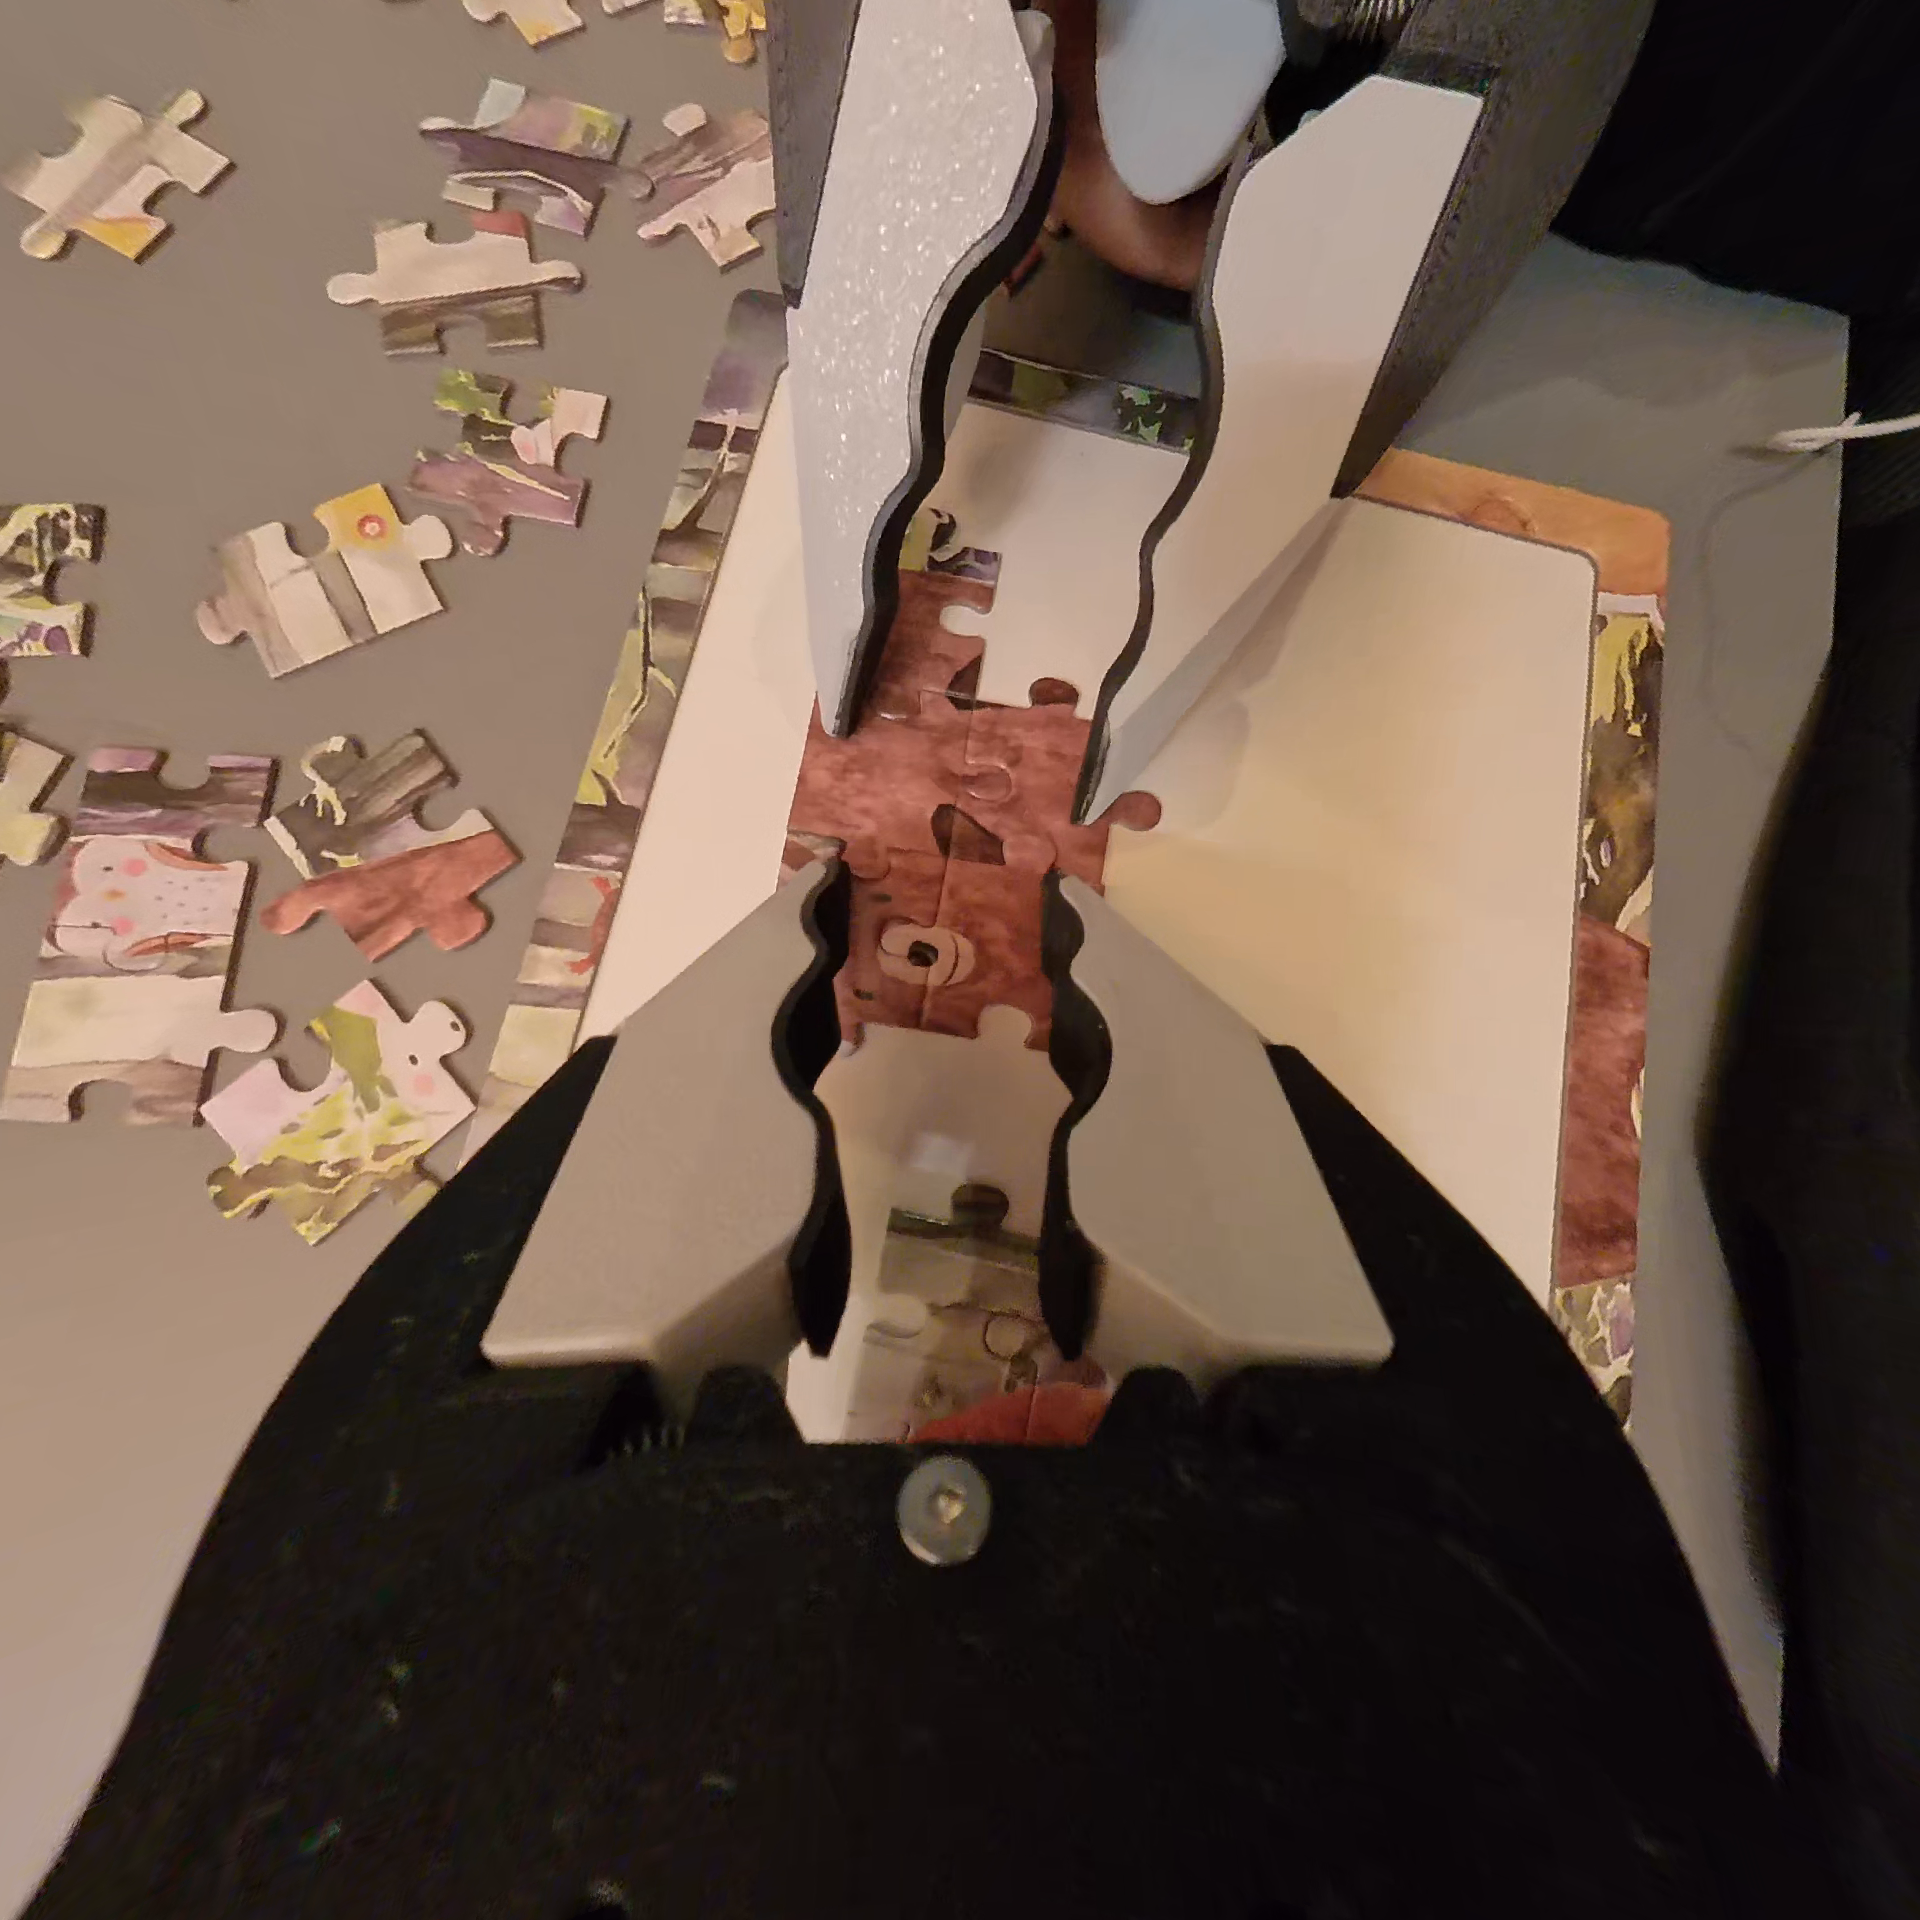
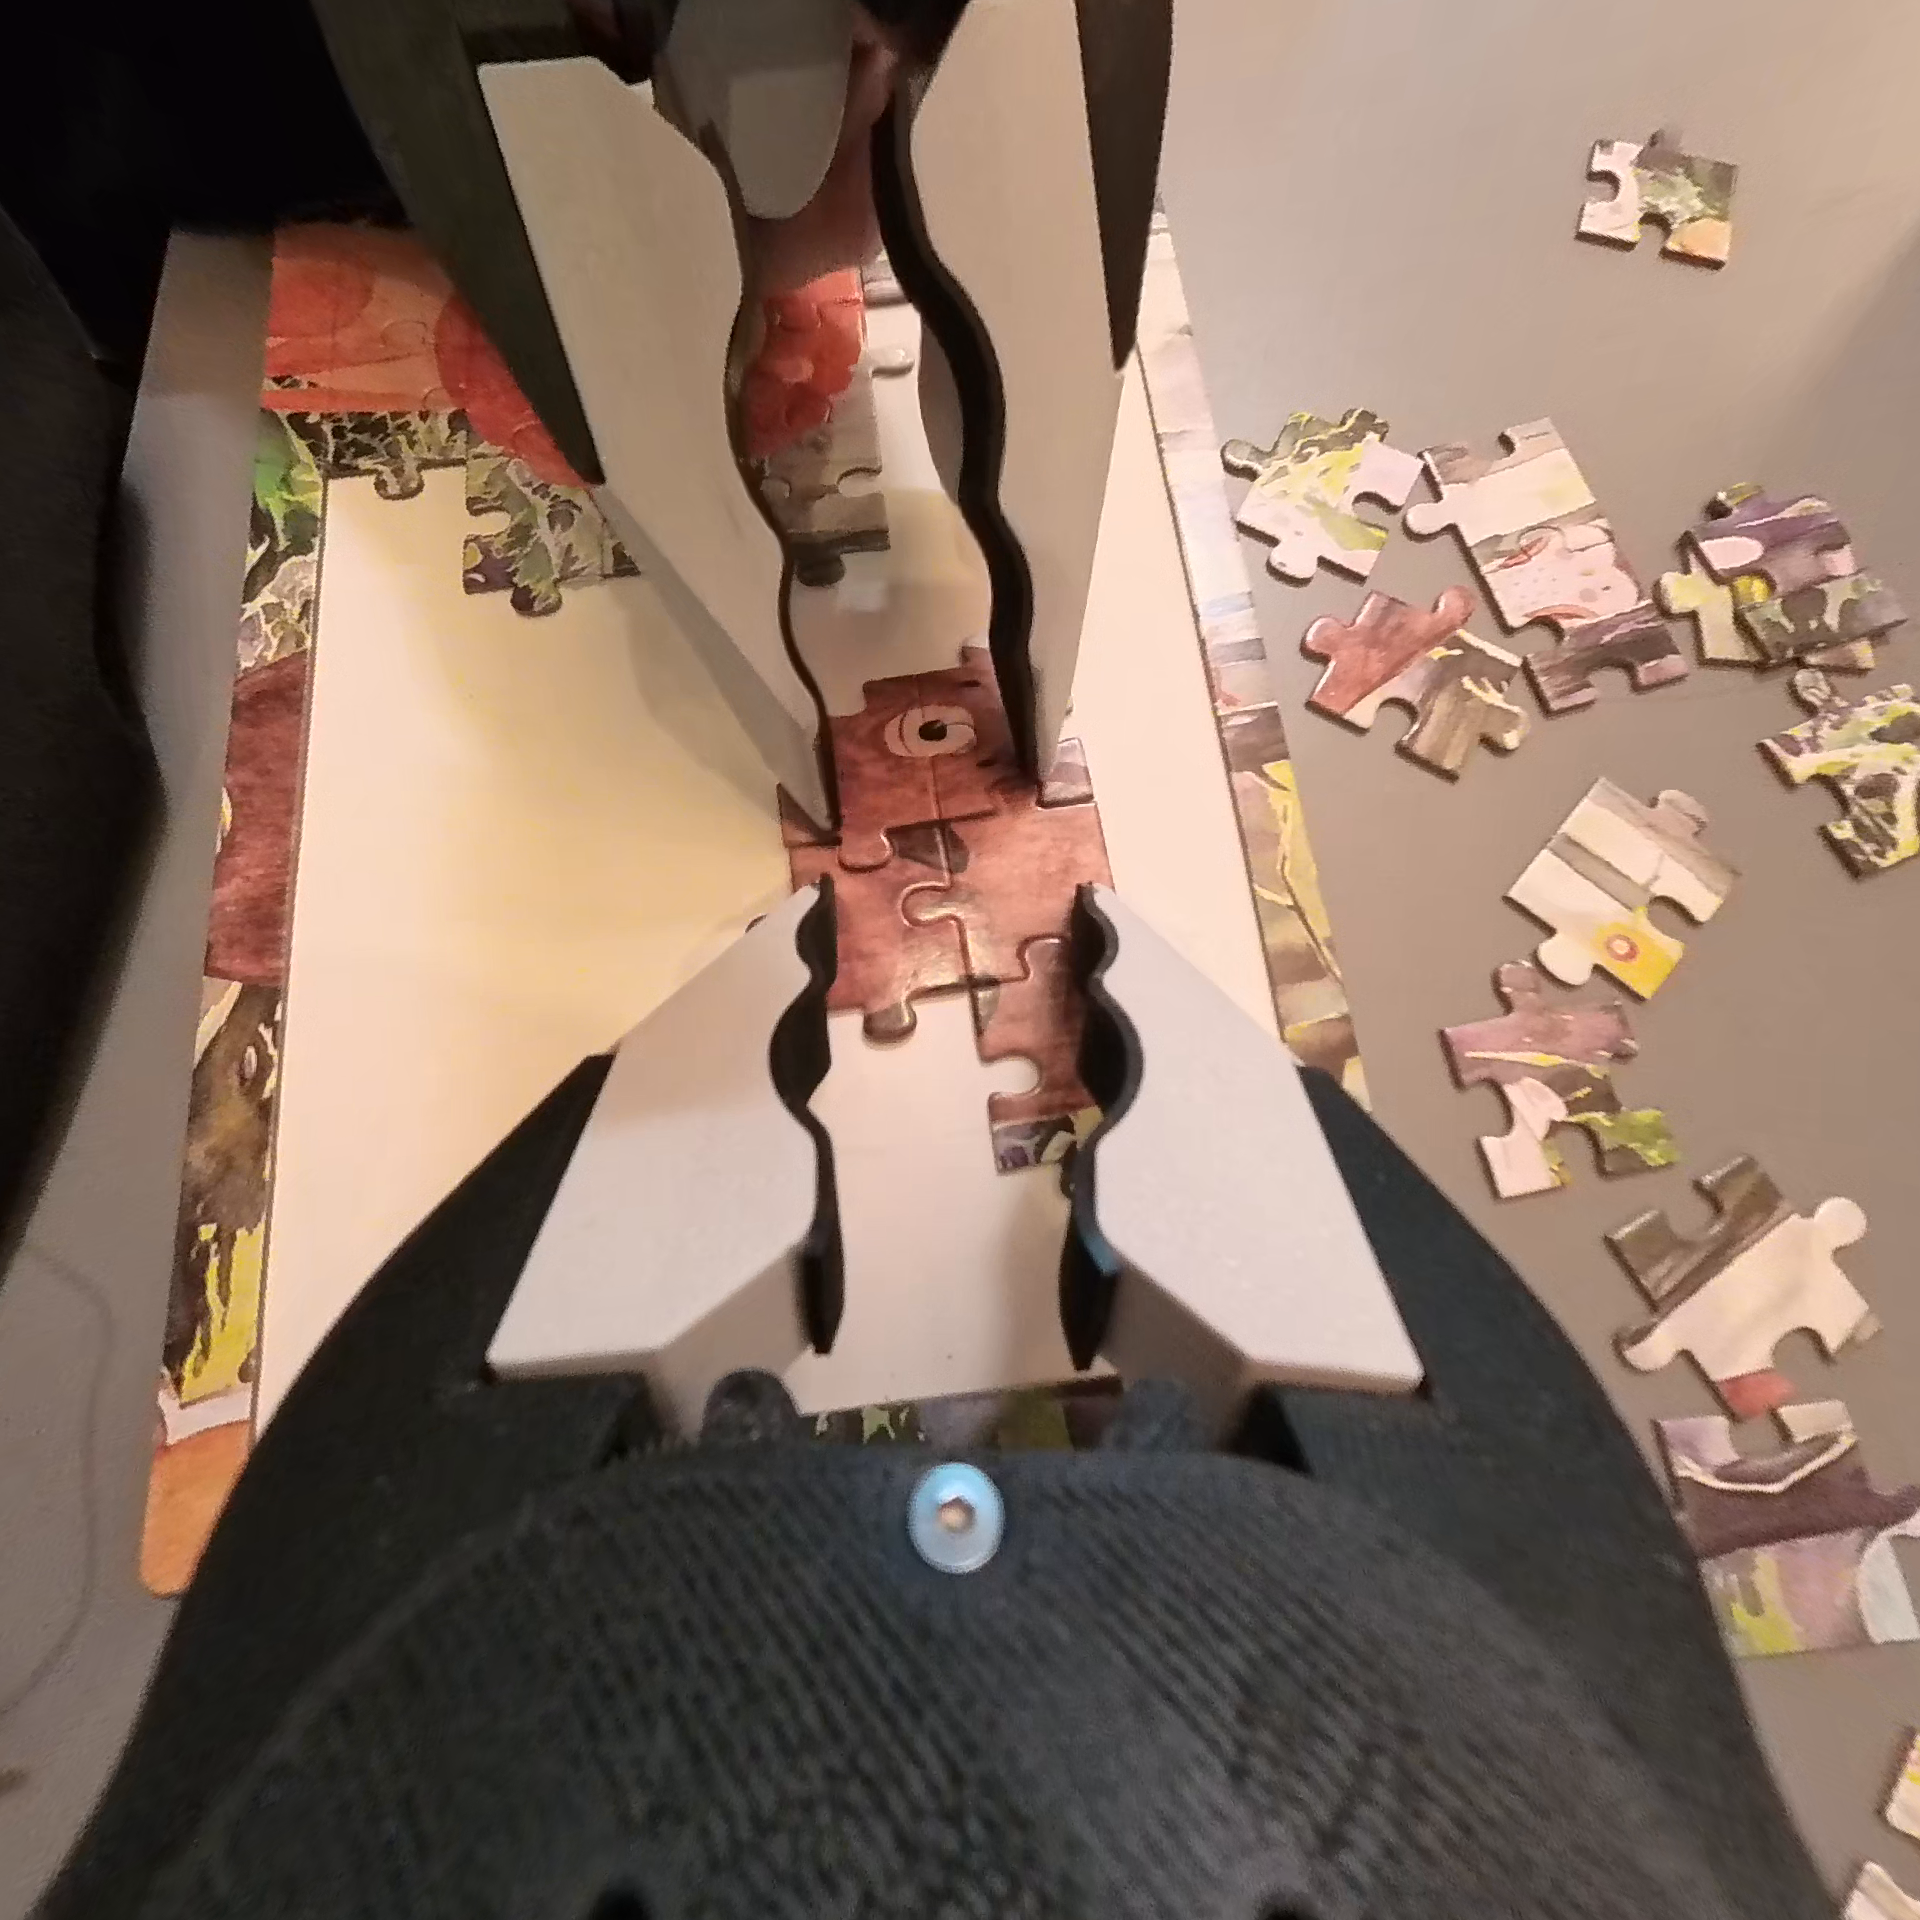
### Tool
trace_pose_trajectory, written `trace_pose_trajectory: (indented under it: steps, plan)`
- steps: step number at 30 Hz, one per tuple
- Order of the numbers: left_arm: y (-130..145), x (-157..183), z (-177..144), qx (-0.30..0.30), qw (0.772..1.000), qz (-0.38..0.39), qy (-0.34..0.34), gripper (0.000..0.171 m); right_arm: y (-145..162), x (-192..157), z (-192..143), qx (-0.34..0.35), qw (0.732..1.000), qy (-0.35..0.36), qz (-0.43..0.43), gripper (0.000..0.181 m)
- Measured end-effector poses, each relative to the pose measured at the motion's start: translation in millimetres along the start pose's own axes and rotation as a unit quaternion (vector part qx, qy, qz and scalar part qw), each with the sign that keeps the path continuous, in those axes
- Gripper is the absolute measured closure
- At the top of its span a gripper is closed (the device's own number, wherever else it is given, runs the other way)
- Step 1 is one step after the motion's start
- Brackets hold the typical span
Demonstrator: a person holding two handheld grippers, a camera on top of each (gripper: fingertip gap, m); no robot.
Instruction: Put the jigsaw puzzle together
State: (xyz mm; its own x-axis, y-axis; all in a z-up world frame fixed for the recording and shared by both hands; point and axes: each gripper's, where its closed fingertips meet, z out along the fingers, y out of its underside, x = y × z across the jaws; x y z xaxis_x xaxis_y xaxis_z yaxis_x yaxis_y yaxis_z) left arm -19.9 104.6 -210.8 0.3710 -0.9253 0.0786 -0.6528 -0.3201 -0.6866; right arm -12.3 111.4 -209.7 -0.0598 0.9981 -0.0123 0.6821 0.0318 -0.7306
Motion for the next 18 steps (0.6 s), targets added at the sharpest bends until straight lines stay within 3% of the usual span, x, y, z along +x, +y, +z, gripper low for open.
trace_pose_trajectory:
  steps: [18]
  plan:
    - [-1.2,0.4,1.4,-0.001,1.000,-0.010,-0.002,0.142,0.1,0.0,0.1,0.000,1.000,0.001,0.000,0.137]
